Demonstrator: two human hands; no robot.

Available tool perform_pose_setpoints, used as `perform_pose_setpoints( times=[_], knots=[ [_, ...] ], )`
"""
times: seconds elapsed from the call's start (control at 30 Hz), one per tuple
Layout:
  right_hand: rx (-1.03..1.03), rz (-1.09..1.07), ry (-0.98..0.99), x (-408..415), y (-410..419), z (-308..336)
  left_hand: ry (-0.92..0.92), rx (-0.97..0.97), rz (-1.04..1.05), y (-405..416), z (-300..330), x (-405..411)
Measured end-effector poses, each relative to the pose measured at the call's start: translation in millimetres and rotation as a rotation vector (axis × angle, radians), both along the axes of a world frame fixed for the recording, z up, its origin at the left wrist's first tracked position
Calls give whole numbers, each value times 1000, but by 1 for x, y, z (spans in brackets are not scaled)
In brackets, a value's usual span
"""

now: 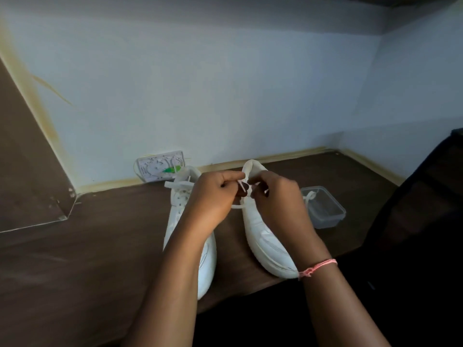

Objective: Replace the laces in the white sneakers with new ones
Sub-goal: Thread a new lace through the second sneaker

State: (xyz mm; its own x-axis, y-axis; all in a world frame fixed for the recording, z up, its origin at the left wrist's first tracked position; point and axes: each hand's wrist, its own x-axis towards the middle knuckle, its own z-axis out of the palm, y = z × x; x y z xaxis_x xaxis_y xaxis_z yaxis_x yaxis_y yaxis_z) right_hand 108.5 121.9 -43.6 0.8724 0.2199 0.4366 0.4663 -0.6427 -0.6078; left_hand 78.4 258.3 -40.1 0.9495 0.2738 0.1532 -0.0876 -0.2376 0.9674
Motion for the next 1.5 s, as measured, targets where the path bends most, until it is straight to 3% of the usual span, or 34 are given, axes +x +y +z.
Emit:
perform_pose_setpoints(
  times=[0.17, 0.33, 0.5, 0.6, 0.73, 0.83, 0.93, 1.03, 1.5],
  knots=[
    [120, 148, -47, 7, -19, -1, -41, -59, -21, -14, -9, 7],
    [117, 130, -68, 13, -30, -4, -91, -131, -25, -28, -13, 13],
    [271, 88, -54, 19, -36, -3, -95, -205, -57, -36, -14, 18],
    [308, 102, -24, 20, -35, -3, -139, -103, -37, -37, -16, 19],
    [271, 93, -54, 22, -34, -5, -225, 332, 100, -37, -23, 24],
    [310, -27, 8, 27, -38, -14, -292, 485, 229, -39, -33, 29],
    [252, -192, 116, 36, -49, -29, -326, 456, 270, -41, -41, 32],
    [210, -166, 172, 37, -49, -42, -321, 366, 246, -44, -51, 34],
    [58, -213, 33, 36, -37, -47, -316, 389, 214, -53, -59, 57]
  ],
)
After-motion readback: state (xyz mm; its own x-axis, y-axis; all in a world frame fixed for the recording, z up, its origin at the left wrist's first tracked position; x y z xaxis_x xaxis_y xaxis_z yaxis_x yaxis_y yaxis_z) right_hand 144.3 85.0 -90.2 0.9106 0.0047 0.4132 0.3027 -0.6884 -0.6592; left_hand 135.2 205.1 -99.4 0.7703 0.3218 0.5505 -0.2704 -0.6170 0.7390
